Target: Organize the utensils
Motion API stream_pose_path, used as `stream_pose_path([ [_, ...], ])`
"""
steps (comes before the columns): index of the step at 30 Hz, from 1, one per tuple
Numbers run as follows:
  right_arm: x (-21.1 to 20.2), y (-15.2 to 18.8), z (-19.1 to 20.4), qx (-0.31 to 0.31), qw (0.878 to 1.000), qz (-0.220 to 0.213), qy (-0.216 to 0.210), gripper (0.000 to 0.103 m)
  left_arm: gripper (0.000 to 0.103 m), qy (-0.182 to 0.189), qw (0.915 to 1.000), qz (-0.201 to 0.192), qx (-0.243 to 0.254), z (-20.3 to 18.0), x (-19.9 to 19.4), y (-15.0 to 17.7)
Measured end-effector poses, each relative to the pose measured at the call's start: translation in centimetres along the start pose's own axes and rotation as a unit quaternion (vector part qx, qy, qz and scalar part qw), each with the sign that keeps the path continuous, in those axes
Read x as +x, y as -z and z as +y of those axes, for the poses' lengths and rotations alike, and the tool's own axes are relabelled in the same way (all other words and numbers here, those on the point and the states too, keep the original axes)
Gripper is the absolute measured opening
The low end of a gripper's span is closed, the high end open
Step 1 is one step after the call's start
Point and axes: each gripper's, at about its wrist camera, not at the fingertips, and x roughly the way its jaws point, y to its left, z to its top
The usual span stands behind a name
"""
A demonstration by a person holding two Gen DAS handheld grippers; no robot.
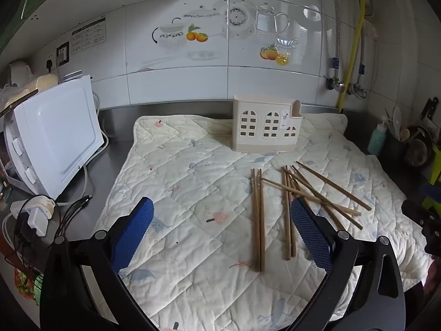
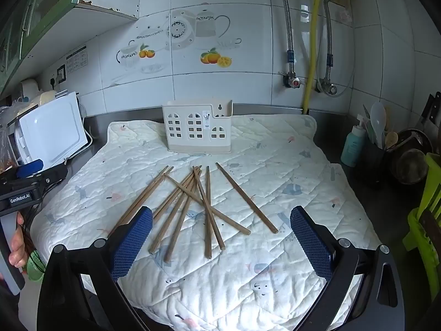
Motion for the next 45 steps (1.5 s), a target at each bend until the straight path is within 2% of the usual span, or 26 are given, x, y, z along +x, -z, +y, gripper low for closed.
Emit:
stream_pose_path([
  [5,0.0,0.0,0.0,-0.001,1.000,-0.002,-0.001,0.097,0.098,-0.012,0.9999,-0.010,0.001,-0.3,-0.4,-0.2],
  [6,-0.1,0.0,0.1,-0.001,1.000,-0.002,-0.002,0.097,0.098,0.004,1.0000,-0.006,0.005,0.0,-0.1,0.2],
  [8,-0.2,0.0,0.1,-0.003,1.000,-0.002,-0.002,0.097,0.098,0.005,1.0000,-0.004,0.003,-0.1,-0.2,0.2],
  [37,0.5,0.3,0.4,-0.009,1.000,-0.007,-0.024,0.097,0.098,0.004,0.9999,0.006,-0.011,0.1,0.9,0.5],
  [45,1.5,1.0,0.0,-0.005,1.000,0.005,-0.026,0.096,0.098,0.008,0.9997,0.015,-0.016,0.0,1.7,0.8],
])
